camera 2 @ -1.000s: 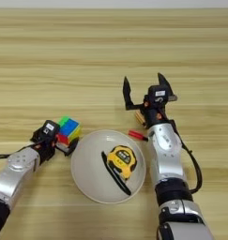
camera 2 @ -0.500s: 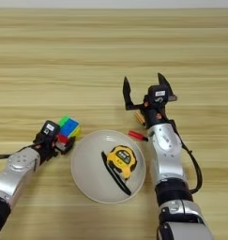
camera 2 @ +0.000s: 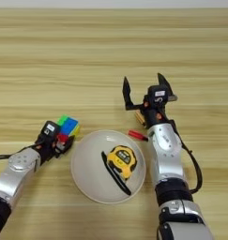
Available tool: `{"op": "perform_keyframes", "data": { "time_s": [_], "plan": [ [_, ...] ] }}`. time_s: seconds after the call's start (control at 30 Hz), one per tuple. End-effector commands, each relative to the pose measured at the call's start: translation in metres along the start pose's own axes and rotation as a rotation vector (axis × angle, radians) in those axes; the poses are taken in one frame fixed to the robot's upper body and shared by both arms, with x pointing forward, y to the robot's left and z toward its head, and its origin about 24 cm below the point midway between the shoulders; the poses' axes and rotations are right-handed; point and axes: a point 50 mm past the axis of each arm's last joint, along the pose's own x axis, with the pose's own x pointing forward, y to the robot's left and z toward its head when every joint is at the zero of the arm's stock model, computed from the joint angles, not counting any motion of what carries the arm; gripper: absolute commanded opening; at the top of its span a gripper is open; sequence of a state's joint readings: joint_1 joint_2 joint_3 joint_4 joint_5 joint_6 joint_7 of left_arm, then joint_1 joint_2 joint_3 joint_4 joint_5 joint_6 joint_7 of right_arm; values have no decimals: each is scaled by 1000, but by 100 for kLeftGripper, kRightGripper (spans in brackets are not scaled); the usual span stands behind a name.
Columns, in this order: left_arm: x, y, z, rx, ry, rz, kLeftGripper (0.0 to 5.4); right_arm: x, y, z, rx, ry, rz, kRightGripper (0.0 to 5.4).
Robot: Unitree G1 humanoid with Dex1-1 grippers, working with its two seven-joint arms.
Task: Move the objects on the table
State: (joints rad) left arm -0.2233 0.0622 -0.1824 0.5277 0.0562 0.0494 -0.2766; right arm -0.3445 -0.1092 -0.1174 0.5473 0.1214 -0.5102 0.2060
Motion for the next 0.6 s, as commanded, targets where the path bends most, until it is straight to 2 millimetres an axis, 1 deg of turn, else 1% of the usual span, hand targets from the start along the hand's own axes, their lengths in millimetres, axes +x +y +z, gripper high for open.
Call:
{"op": "perform_keyframes", "data": {
  "time_s": [0.03,0.33,0.6],
  "plan": [
    [1,1,7,44,-32,10,327,-1,1,-2,-3,16,3,540],
    [0,-1,12,48,-66,-2,327,-1,1,-3,-2,21,3,540],
    [-5,-3,24,55,-121,-16,327,-1,1,-4,-1,26,5,540]
  ]
}}
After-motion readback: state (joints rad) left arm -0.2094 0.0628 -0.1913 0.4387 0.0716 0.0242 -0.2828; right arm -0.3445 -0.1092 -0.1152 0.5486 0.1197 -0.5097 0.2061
